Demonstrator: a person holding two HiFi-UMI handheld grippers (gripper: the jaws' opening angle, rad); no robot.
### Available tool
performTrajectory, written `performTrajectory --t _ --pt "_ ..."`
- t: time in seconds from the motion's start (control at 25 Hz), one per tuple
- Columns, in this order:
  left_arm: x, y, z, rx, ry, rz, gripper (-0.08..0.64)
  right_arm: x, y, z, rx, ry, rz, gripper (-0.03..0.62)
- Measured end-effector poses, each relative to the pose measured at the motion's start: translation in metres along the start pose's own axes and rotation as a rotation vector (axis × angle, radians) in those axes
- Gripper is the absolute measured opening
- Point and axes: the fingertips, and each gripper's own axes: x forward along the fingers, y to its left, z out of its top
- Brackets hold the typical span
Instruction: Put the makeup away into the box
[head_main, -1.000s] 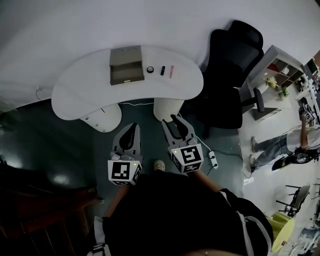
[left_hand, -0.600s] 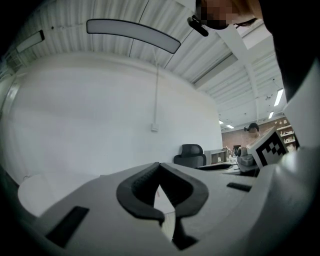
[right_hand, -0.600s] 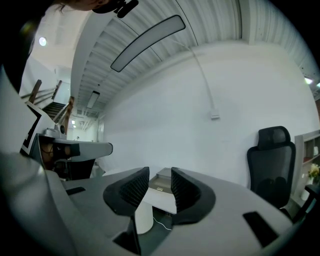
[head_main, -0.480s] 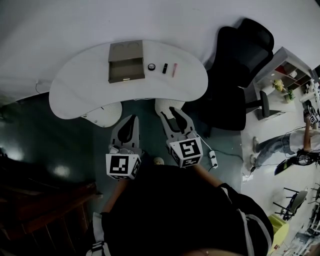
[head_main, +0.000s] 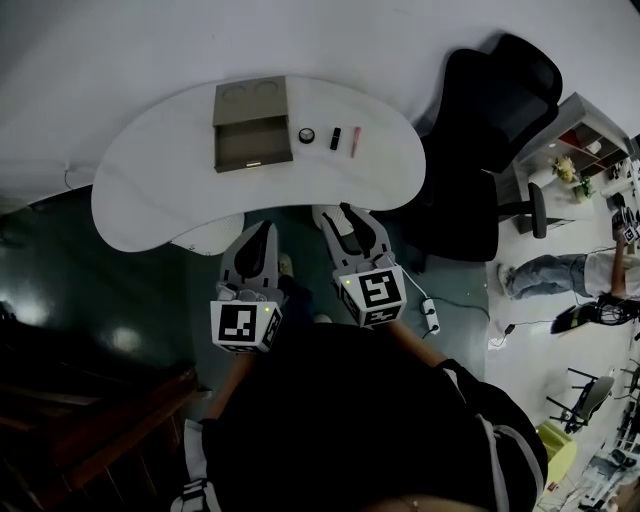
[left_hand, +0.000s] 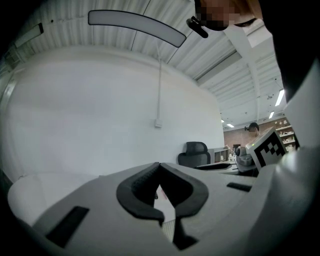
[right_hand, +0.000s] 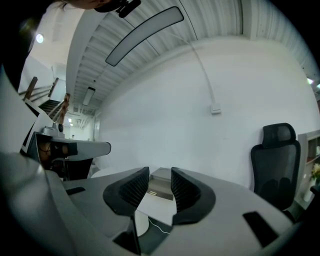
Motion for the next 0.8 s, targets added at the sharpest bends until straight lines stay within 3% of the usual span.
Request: performTrajectory --t 0.28,0.56,0.8 --pt "0.062 0.051 -0.004 -0.003 0.005 -0.041 0.008 0.073 -0.022 0.003 0.008 0.014 -0.041 0.152" --pt "0.131 0.102 0.018 -0.002 0.057 -0.085 0.006 0.146 -0.044 0.034 0.001 -0.001 -0.062 0.153" --pt "0.170 0.137 0.021 -0.013 0.066 -0.116 0.008 0.189 -0.055 0.033 -0.016 0.030 -0.101 0.161"
